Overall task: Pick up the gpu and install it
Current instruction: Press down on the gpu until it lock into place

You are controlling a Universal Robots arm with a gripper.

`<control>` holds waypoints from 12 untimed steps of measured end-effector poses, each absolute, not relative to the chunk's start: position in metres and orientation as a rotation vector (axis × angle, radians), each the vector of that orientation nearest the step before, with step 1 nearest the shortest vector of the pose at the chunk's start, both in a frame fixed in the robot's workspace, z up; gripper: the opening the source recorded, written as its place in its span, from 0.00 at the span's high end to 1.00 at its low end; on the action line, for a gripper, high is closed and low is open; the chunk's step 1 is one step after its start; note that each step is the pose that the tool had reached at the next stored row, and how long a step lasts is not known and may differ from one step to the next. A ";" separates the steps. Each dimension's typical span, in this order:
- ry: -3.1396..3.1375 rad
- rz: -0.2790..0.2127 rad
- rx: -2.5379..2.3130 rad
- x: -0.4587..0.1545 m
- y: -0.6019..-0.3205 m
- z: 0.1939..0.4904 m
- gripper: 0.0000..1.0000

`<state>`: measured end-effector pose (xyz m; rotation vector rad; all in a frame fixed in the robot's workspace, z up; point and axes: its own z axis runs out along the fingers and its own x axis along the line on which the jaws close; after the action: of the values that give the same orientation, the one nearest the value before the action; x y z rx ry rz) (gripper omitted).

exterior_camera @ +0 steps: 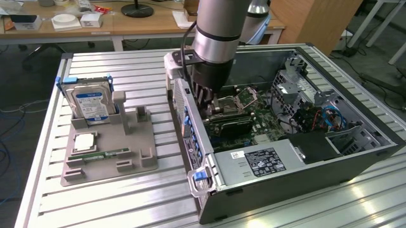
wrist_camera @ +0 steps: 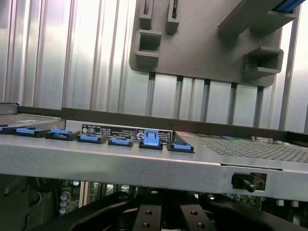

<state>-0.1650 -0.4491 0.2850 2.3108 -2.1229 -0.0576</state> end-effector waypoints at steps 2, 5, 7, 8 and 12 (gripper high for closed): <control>-2.123 -0.058 2.311 -0.165 -0.450 0.285 0.90; -2.123 -0.057 2.311 -0.164 -0.451 0.284 0.90; -2.123 -0.058 2.311 -0.162 -0.451 0.283 0.90; -2.123 -0.058 2.311 -0.161 -0.451 0.283 0.90; -2.122 -0.059 2.309 -0.161 -0.451 0.285 0.90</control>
<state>-0.1612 -0.4511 0.2847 2.3094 -2.1219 -0.0594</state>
